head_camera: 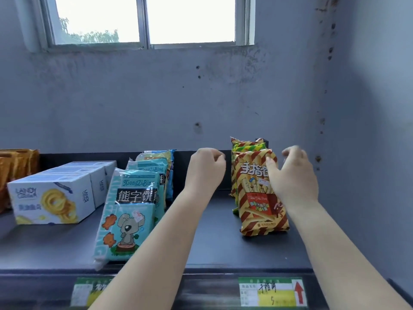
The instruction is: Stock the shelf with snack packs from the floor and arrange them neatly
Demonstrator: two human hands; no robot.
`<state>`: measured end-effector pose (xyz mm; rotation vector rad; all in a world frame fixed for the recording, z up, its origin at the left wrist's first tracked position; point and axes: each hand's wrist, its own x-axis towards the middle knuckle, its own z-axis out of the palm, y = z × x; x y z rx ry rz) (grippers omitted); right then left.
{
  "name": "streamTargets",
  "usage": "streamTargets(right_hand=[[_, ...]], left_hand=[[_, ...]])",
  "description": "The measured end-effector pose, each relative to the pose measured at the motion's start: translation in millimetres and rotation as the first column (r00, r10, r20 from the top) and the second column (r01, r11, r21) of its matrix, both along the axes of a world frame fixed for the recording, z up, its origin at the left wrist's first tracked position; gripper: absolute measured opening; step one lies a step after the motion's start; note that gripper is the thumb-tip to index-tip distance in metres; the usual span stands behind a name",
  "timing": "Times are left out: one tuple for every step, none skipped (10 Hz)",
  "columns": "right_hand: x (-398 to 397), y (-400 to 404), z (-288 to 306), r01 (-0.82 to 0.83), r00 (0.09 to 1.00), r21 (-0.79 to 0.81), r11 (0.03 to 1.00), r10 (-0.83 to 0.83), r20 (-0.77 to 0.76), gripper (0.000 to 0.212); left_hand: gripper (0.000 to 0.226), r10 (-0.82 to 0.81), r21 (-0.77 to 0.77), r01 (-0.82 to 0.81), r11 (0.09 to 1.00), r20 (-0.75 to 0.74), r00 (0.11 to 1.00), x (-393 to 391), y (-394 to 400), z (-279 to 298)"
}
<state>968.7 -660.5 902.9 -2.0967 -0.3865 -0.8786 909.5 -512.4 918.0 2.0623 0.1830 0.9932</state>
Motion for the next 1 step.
streamTargets(right_hand=[[-25.6, 16.1, 13.0, -0.178, 0.975, 0.137, 0.974, 0.156, 0.159, 0.021]], left_hand=[[0.024, -0.005, 0.126, -0.002, 0.992, 0.05, 0.999, -26.3, 12.0, 14.3]])
